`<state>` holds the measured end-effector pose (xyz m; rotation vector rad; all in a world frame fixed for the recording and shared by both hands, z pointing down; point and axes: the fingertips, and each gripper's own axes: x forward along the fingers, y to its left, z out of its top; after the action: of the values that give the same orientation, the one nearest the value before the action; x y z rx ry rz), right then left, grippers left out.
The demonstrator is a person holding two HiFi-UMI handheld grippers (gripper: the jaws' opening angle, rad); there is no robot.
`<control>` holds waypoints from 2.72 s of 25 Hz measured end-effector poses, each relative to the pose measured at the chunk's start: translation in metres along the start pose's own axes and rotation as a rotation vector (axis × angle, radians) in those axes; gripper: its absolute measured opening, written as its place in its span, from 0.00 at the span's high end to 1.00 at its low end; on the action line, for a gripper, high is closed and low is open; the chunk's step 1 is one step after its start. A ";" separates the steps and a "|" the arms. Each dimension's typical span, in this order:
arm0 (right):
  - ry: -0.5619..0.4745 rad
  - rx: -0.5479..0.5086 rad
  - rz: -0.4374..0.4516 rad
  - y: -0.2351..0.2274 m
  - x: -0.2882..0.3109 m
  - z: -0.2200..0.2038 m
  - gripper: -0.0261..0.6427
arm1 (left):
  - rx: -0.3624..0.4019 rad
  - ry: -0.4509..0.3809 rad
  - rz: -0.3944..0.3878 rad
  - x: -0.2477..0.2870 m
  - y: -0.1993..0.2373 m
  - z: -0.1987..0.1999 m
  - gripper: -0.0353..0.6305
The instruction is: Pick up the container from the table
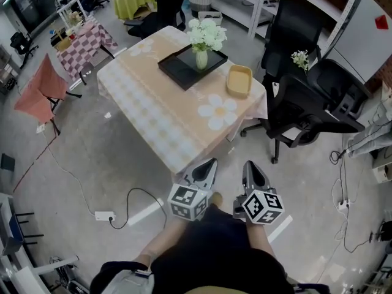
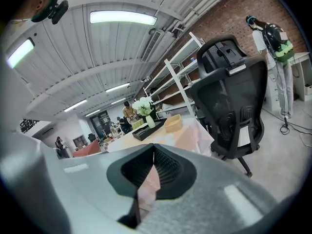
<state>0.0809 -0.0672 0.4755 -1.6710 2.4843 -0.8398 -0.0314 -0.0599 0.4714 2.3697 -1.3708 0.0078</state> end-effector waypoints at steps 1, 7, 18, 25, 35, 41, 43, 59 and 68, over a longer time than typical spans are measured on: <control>0.000 0.000 0.002 -0.003 0.004 0.003 0.95 | -0.001 -0.001 0.001 0.006 0.001 0.002 0.93; 0.004 -0.005 0.008 -0.022 0.028 0.019 0.95 | -0.002 -0.004 0.006 0.038 0.005 0.009 0.93; 0.012 -0.003 0.017 -0.058 0.071 0.042 0.95 | -0.011 -0.010 0.022 0.090 0.018 0.016 0.93; 0.003 0.019 0.017 -0.076 0.086 0.052 0.95 | -0.008 -0.009 0.028 0.112 0.020 0.016 0.93; 0.008 0.054 0.016 -0.082 0.083 0.045 0.95 | 0.001 0.007 0.026 0.110 0.012 0.011 0.93; 0.008 0.082 0.018 -0.077 0.075 0.040 0.95 | -0.003 0.037 0.016 0.103 0.007 0.002 0.93; 0.008 0.090 0.010 -0.080 0.074 0.039 0.95 | -0.001 0.046 0.011 0.105 0.006 0.000 0.93; 0.028 0.094 -0.008 -0.111 0.121 0.059 0.95 | -0.001 0.035 0.040 0.160 0.032 0.021 0.93; 0.059 0.064 0.034 -0.121 0.173 0.090 0.95 | -0.010 0.003 0.086 0.205 0.055 0.054 0.93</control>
<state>0.1389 -0.2884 0.4986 -1.6029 2.4867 -0.9679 0.0186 -0.2735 0.4815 2.3000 -1.4668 0.0288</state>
